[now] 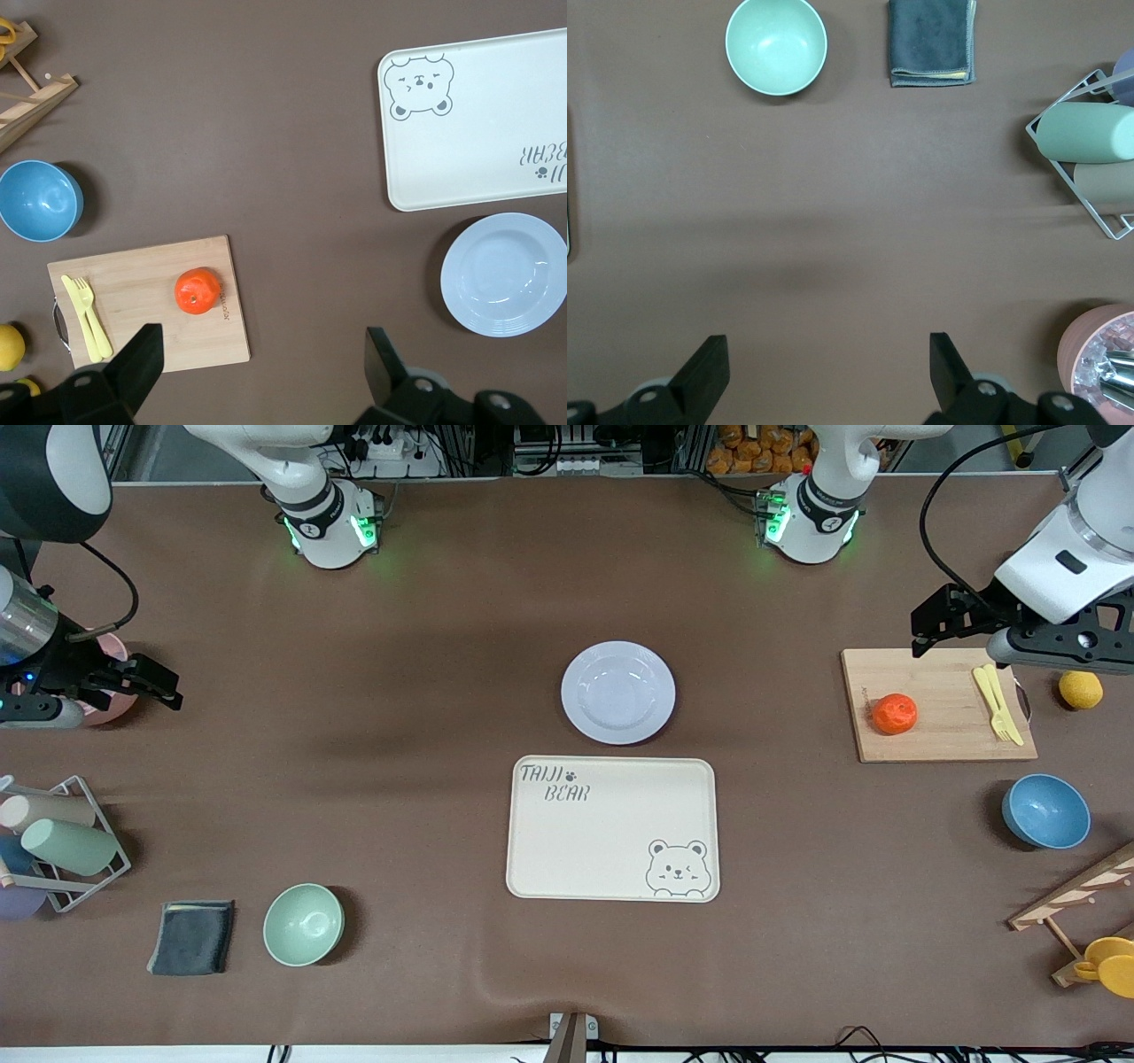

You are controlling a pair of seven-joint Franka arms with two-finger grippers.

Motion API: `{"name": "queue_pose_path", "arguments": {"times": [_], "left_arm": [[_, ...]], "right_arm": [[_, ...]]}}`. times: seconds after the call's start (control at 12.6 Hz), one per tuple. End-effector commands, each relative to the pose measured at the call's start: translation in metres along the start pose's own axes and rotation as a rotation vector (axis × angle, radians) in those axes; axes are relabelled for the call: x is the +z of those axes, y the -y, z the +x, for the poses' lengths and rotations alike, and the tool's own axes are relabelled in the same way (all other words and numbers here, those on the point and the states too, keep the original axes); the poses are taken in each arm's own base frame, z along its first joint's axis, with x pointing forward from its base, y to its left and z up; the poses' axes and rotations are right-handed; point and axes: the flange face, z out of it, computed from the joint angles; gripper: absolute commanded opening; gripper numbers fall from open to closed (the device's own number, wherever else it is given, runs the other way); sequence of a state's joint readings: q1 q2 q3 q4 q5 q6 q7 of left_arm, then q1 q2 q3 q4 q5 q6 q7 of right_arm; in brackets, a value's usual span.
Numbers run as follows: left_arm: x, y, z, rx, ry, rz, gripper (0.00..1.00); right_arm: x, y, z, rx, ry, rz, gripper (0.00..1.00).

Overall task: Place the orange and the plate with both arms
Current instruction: 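Reach the left gripper toward the orange on the cutting board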

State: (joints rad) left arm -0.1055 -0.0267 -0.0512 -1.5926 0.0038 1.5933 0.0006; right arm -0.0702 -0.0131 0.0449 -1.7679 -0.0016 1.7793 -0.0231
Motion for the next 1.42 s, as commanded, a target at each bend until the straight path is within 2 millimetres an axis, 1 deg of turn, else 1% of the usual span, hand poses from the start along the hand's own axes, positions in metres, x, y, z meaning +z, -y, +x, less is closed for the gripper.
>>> {"name": "queue_pose_path", "arguments": {"times": [0.0, 0.16, 0.32, 0.4, 0.47, 0.63, 0.71, 0.87, 0.95, 1.03, 1.19, 1.27, 1.34], "left_arm": [[-0.003, 0.000, -0.002, -0.013, -0.003, -0.003, 1.00], [-0.002, 0.000, -0.001, -0.013, -0.002, -0.004, 1.00], [0.003, 0.002, 0.001, -0.013, 0.009, -0.004, 1.00], [0.009, 0.008, 0.002, -0.024, 0.021, -0.006, 1.00], [0.019, 0.020, 0.003, -0.051, 0.058, -0.006, 1.00], [0.048, 0.029, 0.004, -0.107, 0.171, -0.007, 1.00], [0.065, 0.043, 0.002, -0.133, 0.211, -0.007, 1.00], [0.105, 0.056, -0.003, -0.156, 0.270, -0.011, 1.00], [0.129, 0.070, -0.008, -0.171, 0.267, -0.014, 1.00], [0.148, 0.075, -0.015, -0.180, 0.252, -0.012, 1.00], [0.176, 0.076, -0.023, -0.176, 0.254, 0.008, 1.00], [0.189, 0.082, -0.025, -0.187, 0.276, 0.005, 1.00], [0.203, 0.097, -0.031, -0.215, 0.276, 0.001, 1.00]], "right_arm": [[-0.004, 0.000, 0.005, 0.009, 0.005, -0.020, 1.00], [-0.004, 0.000, 0.005, 0.009, 0.005, -0.020, 1.00], [-0.004, -0.001, 0.005, 0.008, 0.005, -0.019, 1.00], [-0.002, -0.002, 0.005, 0.008, 0.008, -0.016, 1.00], [0.002, -0.003, 0.006, 0.013, 0.014, -0.006, 1.00], [0.003, -0.004, 0.007, 0.021, 0.015, 0.010, 1.00], [0.003, -0.003, 0.007, 0.024, 0.016, 0.031, 1.00], [0.008, 0.000, 0.009, 0.025, 0.025, 0.053, 1.00], [0.011, 0.000, 0.009, 0.026, 0.031, 0.058, 1.00], [0.013, 0.000, 0.010, 0.027, 0.032, 0.060, 1.00], [0.016, -0.002, 0.011, 0.030, 0.040, 0.060, 1.00], [0.018, -0.002, 0.011, 0.030, 0.043, 0.060, 1.00], [0.018, -0.002, 0.012, 0.030, 0.041, 0.060, 1.00]]}}
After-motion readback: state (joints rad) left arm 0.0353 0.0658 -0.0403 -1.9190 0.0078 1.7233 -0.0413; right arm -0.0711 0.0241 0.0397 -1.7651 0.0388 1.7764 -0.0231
